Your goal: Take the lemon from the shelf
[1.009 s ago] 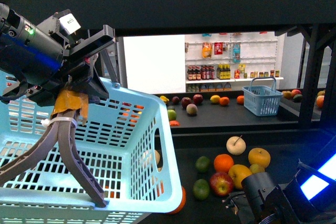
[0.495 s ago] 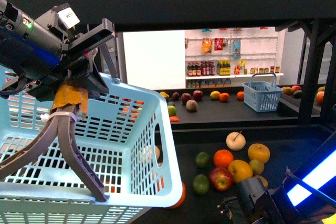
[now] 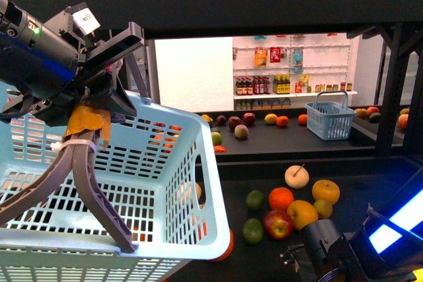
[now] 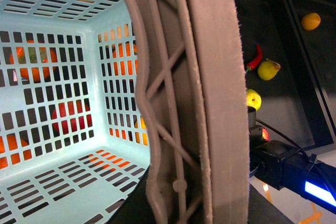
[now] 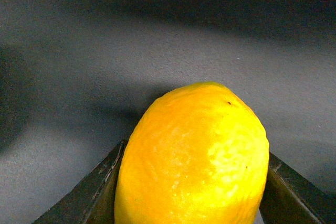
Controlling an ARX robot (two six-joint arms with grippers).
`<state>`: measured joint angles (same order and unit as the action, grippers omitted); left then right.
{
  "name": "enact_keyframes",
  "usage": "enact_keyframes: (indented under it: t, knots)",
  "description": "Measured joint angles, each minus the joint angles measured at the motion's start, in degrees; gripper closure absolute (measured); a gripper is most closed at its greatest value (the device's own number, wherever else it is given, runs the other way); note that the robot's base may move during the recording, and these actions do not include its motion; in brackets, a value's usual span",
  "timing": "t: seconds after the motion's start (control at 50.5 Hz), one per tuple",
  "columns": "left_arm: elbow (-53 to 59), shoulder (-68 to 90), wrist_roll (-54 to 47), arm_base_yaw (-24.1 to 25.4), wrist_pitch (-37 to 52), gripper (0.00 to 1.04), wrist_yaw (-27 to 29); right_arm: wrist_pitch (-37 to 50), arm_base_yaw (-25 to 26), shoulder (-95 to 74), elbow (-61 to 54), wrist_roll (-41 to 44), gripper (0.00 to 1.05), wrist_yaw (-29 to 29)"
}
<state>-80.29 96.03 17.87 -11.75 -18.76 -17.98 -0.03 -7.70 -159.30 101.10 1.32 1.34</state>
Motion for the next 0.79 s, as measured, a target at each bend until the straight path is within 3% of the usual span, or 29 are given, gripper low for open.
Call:
enact_keyframes:
  t: [0.139, 0.416, 0.792]
  knots:
    - [0.0, 0.0, 0.0, 0.0, 0.0, 0.88, 0.0, 2.0, 1.6, 6.2, -4.7, 0.0, 0.43, -0.8]
    - [0.0, 0.0, 0.0, 0.0, 0.0, 0.88, 0.0, 1.8, 5.2, 31.5, -8.4, -3.8, 0.46, -7.9]
    - [0.0, 0.0, 0.0, 0.0, 0.0, 0.88, 0.0, -6.9, -4.1, 42.5, -2.4, -6.7, 0.46, -13.8]
